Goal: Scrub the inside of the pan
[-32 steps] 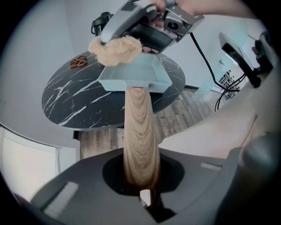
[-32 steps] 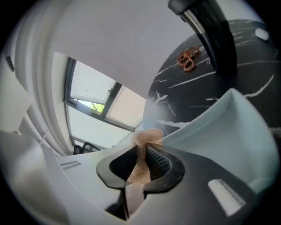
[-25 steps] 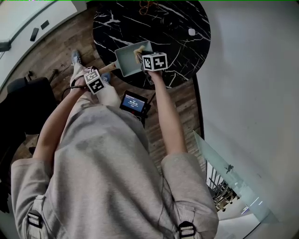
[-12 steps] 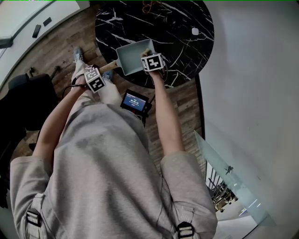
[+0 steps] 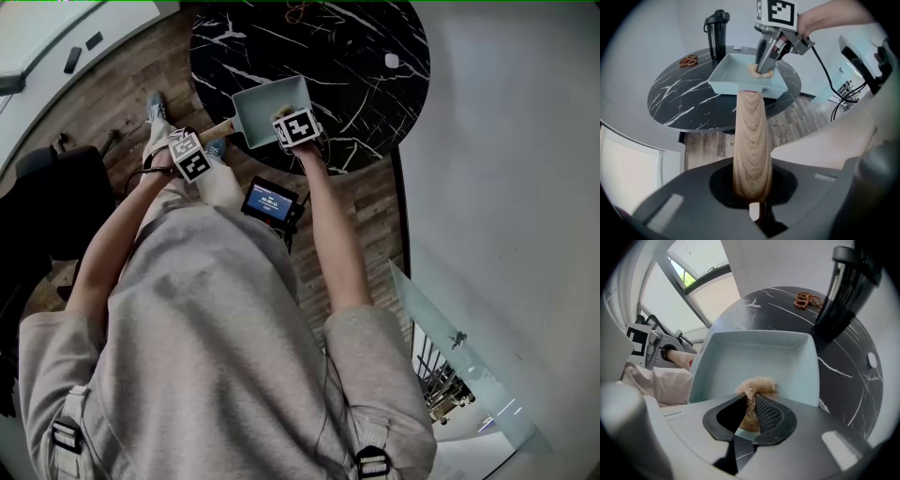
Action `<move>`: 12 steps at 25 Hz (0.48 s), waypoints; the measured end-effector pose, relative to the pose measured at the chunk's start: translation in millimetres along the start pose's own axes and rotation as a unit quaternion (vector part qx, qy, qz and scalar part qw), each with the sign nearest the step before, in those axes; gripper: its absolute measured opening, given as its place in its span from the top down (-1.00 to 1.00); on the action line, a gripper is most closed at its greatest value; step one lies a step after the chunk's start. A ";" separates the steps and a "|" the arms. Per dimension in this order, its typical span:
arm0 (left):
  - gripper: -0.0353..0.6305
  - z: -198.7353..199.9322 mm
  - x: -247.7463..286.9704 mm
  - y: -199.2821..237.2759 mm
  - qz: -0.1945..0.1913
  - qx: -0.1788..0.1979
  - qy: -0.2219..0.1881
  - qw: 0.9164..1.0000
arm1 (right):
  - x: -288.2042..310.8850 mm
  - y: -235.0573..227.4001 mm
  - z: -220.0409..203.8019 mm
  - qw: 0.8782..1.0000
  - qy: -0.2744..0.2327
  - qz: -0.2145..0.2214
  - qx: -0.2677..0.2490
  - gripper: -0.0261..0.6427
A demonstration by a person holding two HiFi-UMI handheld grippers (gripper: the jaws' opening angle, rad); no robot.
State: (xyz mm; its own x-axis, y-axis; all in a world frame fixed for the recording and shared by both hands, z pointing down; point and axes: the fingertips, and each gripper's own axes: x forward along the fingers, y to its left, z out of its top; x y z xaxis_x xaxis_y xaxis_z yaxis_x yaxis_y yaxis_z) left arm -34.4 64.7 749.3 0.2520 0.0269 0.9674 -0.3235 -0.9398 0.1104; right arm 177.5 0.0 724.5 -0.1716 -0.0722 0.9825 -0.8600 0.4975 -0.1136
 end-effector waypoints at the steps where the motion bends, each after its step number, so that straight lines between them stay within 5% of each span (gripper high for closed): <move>1: 0.85 -0.8 0.0 0.1 0.001 -0.003 0.002 1.000 | 0.6 5.0 0.0 1.000 0.002 0.003 -0.007 0.71; 12: 0.82 -1.6 0.8 1.5 -0.001 -0.019 0.013 1.000 | 14.1 72.5 5.9 0.994 0.032 0.098 -0.025 0.71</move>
State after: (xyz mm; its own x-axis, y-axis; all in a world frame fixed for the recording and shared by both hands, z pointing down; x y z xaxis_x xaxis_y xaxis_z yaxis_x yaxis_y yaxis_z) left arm -36.1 63.8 750.6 0.2288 0.0378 0.9727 -0.3582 -0.9259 0.1203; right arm 109.8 30.0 729.2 -0.3007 0.0843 0.9500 -0.7883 0.5386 -0.2973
